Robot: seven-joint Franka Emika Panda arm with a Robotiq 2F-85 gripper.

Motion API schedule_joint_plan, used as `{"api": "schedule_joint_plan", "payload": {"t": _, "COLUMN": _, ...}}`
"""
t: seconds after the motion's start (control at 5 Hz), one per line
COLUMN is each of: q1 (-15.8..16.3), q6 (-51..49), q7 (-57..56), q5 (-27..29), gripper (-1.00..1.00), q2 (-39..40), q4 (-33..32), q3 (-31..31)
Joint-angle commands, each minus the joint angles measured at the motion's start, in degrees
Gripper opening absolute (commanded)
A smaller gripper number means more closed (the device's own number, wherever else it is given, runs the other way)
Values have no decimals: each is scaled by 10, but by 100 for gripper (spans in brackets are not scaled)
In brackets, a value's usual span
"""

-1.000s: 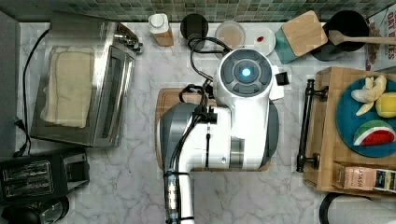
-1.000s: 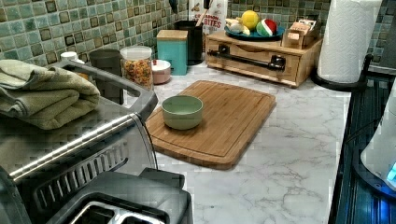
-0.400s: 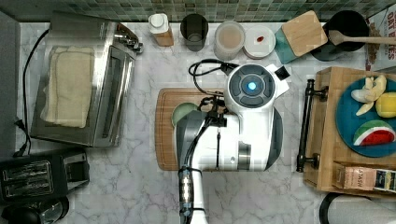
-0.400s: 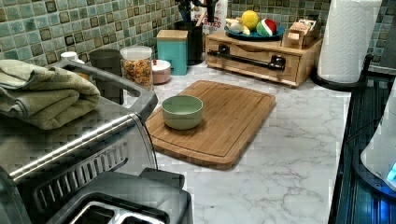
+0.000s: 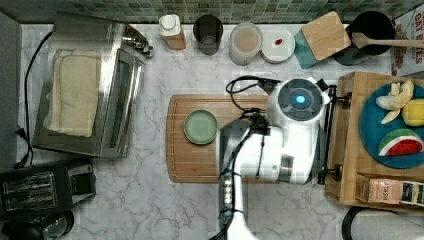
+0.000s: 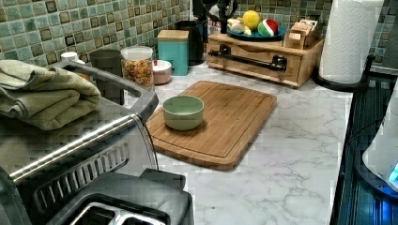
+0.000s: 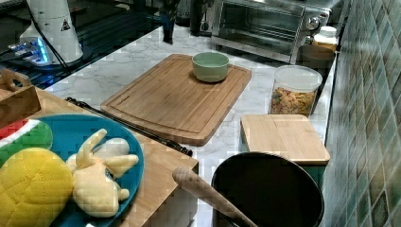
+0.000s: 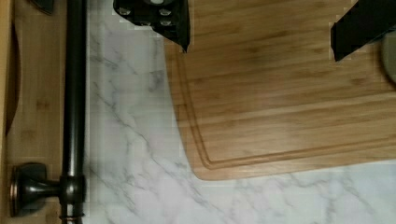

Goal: Open the drawer.

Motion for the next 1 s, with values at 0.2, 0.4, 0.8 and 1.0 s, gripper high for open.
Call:
{"api": "schedule_joint_plan", "payload": {"t": 0.2, "q1": -45, "q6": 91, "q7": -24, "q5": -89, "gripper": 100, "q2": -6, "q4": -30, "q3": -41}}
{"api": "schedule_joint_plan", "payload": {"t": 0.4, "q1": -57, "q6": 148, "q7": -23, "q5": -115, "gripper": 100, "q2": -2, "q4": -55, "q3": -38}}
{"api": "schedule_joint_plan", "payload": {"t": 0.8, "q1": -66, "q6": 199, "q7": -61, "q5": -135, "gripper": 100, "q2": 36, "q4": -45, "q3": -55}}
{"api": "schedule_joint_plan", "payload": {"t": 1.0, "q1": -73, "q6": 174, "q7": -83, "q5": -129, "gripper": 100, "q2": 61, "q4": -19, "q3": -60}}
